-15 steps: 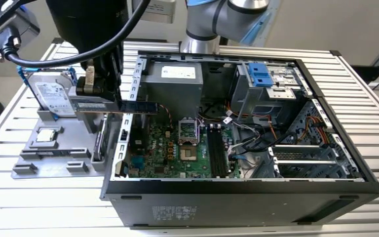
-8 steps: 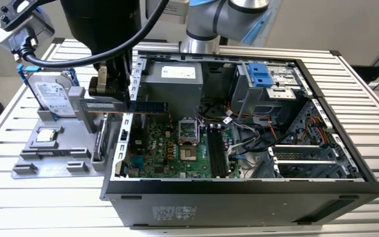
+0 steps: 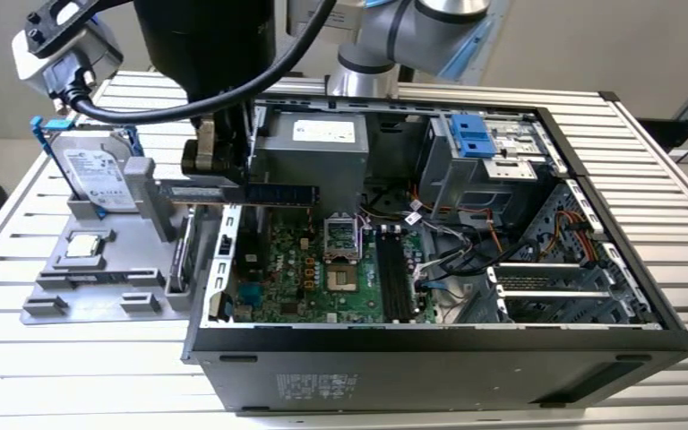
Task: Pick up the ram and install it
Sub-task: 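Pick up the ram and move it above insertion slot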
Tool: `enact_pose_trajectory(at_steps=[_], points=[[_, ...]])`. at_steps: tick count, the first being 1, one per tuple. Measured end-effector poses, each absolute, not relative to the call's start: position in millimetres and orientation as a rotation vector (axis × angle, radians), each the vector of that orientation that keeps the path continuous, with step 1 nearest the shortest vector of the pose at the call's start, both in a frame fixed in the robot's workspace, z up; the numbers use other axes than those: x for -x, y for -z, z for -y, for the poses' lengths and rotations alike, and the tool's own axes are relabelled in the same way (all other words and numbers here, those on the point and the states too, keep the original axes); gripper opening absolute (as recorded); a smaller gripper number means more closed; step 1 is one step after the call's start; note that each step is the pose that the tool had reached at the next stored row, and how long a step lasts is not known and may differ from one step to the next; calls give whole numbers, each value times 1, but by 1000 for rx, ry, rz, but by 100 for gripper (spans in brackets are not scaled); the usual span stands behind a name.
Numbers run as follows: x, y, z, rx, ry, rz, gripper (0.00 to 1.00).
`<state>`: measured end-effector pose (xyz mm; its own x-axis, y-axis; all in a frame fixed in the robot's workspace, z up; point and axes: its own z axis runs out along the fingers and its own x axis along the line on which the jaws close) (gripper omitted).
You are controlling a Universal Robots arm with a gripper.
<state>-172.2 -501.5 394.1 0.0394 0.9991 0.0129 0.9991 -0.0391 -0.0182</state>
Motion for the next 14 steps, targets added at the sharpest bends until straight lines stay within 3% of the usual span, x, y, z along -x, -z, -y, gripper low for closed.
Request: enact_pose_trajectory(at_steps=[14], points=[[148, -394, 502, 2249, -5, 2162, 0]])
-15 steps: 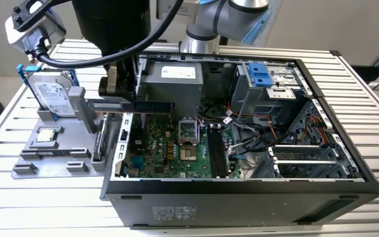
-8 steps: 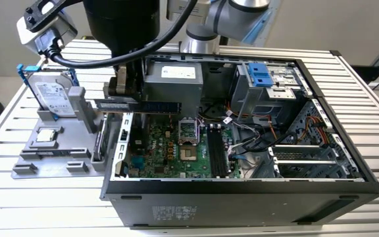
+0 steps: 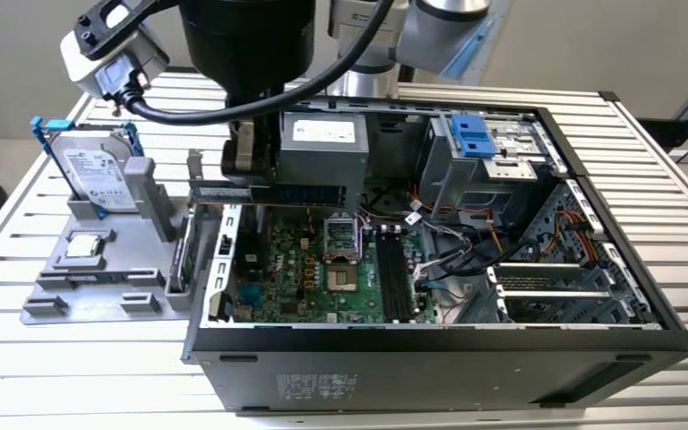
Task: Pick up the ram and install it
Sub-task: 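Pick up the ram and move it above insertion slot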
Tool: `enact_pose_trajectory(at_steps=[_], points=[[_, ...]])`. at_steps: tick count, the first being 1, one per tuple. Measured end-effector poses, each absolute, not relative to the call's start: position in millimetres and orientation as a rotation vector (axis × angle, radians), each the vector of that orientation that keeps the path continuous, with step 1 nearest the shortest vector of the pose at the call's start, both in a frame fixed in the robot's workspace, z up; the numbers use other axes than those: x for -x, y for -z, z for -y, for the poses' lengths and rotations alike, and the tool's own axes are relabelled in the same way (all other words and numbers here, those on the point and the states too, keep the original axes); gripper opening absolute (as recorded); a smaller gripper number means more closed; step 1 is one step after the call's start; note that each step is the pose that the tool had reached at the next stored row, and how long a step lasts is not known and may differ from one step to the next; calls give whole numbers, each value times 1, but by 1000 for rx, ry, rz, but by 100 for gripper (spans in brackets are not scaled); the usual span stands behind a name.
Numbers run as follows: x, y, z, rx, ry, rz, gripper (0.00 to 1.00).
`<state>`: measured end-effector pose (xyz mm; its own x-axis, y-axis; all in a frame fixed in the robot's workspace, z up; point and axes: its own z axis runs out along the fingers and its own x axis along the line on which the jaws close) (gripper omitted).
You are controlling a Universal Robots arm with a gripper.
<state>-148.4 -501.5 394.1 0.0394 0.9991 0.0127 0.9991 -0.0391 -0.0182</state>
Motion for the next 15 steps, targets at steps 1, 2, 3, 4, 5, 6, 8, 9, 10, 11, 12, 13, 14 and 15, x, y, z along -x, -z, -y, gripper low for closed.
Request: enact_pose_trajectory(at_steps=[1, 2, 3, 4, 5, 6, 8, 9, 10, 11, 12, 13, 14, 15], points=[[146, -394, 502, 2249, -5, 2162, 0], [144, -394, 502, 2249, -5, 2162, 0], [142, -394, 502, 2249, -5, 2162, 0], [140, -394, 502, 2249, -5, 2162, 0], [139, -394, 502, 2249, -5, 2162, 0], [137, -394, 502, 2249, -5, 2162, 0], [133, -394, 502, 2249, -5, 2162, 0], [131, -394, 502, 2249, -5, 2162, 0], [129, -394, 502, 2249, -5, 2162, 0], [127, -394, 502, 2249, -5, 2162, 0], [126, -394, 502, 2249, -5, 2162, 0], [124, -394, 502, 2249, -5, 2162, 0], [122, -394, 502, 2249, -5, 2162, 0], [120, -394, 502, 2249, -5, 2162, 0]])
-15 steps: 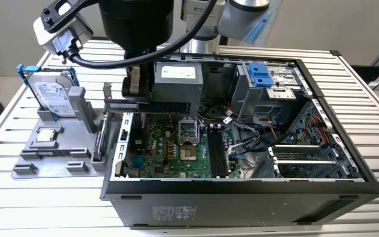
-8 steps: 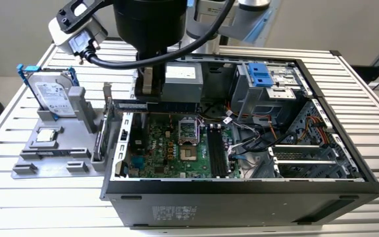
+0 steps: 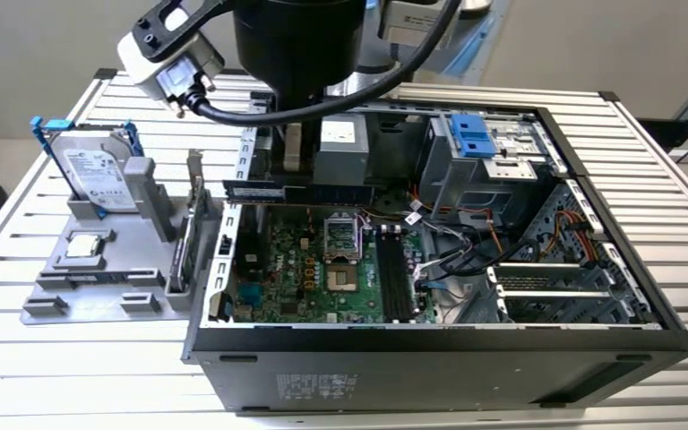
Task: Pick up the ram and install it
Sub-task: 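Pick up the ram and move it above insertion slot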
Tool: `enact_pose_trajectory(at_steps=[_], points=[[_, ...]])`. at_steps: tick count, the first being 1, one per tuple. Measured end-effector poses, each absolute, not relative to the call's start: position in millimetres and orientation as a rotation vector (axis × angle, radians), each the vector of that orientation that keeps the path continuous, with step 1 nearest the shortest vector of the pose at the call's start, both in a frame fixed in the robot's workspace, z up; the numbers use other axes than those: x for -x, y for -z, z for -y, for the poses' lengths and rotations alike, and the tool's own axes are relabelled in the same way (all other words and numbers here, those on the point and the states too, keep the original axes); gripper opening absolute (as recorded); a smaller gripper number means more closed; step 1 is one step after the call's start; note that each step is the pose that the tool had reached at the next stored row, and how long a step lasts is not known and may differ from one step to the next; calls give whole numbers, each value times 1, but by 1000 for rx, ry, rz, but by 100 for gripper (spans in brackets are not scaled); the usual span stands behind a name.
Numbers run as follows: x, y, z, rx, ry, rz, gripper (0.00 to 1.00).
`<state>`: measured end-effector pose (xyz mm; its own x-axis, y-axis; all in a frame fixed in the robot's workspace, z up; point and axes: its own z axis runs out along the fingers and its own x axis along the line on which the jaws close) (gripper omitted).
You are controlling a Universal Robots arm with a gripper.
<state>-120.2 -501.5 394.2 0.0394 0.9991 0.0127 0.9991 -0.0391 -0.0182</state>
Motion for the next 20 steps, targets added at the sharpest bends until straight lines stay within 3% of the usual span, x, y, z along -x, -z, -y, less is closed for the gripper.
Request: enact_pose_trajectory(at_steps=[20], points=[[86, -394, 502, 2249, -6, 2162, 0]])
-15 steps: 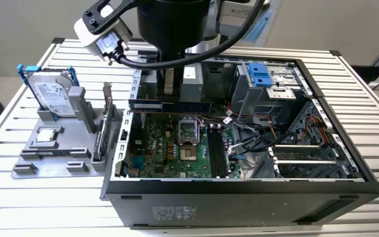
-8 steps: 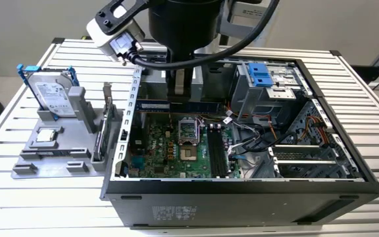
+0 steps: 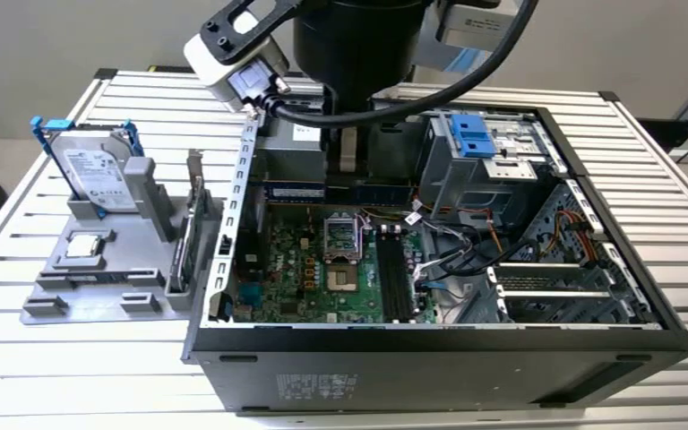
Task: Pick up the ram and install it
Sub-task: 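Pick up the ram and move it above insertion slot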
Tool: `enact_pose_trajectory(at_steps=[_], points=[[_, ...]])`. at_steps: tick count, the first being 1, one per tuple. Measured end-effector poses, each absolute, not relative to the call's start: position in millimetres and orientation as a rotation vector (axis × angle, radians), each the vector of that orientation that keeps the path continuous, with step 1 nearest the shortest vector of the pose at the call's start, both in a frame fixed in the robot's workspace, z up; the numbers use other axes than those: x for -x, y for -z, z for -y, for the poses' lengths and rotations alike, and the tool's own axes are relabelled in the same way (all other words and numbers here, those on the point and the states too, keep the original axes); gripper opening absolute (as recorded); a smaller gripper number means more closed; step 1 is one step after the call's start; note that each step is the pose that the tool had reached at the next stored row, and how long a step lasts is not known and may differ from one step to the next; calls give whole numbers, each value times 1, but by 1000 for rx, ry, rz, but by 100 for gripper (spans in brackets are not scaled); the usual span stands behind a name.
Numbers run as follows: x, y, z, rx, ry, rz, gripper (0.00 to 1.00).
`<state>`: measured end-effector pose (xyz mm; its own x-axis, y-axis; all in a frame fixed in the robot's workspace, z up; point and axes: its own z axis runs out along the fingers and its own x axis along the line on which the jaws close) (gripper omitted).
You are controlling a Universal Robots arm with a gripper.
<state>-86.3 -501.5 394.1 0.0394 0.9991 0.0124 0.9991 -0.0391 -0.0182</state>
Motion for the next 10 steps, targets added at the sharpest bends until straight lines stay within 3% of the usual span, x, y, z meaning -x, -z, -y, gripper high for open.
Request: enact_pose_trajectory(at_steps=[10], points=[[70, -394, 502, 2249, -6, 2162, 0]])
